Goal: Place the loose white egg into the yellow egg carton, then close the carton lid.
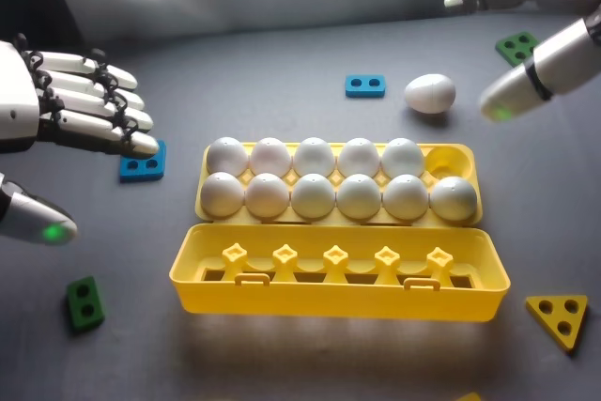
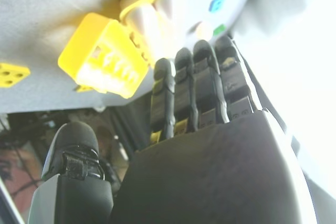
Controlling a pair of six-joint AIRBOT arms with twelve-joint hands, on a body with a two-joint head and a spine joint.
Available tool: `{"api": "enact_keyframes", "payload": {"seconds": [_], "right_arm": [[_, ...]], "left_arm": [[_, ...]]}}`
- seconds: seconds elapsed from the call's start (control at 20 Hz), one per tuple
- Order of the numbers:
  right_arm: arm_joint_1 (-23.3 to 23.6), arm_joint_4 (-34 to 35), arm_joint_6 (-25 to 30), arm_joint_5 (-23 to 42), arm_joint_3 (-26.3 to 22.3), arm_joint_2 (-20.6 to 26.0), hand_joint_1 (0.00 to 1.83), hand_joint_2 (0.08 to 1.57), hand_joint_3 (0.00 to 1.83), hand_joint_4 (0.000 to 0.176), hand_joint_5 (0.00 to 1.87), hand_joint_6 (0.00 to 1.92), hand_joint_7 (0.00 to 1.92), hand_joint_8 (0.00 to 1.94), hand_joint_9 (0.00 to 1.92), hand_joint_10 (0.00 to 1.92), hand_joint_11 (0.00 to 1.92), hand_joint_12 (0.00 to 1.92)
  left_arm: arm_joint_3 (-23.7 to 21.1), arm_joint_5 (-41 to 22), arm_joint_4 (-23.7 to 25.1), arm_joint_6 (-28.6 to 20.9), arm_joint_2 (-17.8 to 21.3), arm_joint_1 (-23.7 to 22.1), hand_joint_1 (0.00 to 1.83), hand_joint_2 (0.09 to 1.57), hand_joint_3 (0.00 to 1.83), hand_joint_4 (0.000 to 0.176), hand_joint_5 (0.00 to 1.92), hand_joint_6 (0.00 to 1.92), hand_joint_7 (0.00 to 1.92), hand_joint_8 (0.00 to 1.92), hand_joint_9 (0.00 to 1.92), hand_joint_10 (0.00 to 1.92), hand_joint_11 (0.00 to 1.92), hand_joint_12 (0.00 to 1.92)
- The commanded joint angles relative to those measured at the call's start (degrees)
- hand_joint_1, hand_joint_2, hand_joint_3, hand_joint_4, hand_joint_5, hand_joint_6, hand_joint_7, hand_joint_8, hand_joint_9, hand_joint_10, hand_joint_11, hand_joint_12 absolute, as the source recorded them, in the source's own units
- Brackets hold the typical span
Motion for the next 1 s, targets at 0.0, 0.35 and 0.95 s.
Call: {"api": "enact_keyframes", "payload": {"seconds": [0.0,0.35,0.95], "right_arm": [[0.34,0.46,0.22,4.59,1.27,0.11,0.51,0.67,0.0,0.176,0.18,0.0,0.0,0.0,0.0,0.0,0.0,0.0],[0.02,5.03,0.21,4.19,11.3,-6.45,0.67,0.68,0.0,0.174,0.17,0.0,0.0,0.0,0.0,0.0,0.0,0.0],[-1.48,10.97,0.21,5.34,17.11,-13.21,0.82,0.73,0.0,0.171,0.67,0.02,0.0,0.0,0.0,0.0,0.0,0.0]], "left_arm": [[0.55,-2.39,-3.11,-0.27,0.98,-0.43,0.0,1.2,0.0,0.0,0.27,0.0,0.23,0.01,0.16,0.0,0.0,0.18],[1.33,-4.07,-0.79,0.14,0.34,1.5,0.0,1.19,0.0,0.0,0.27,0.0,0.24,0.0,0.16,0.0,0.0,0.21],[5.83,-11.88,2.52,-5.9,-1.9,5.62,0.0,1.16,0.0,0.0,0.28,0.0,0.3,0.01,0.24,0.01,0.0,0.55]]}}
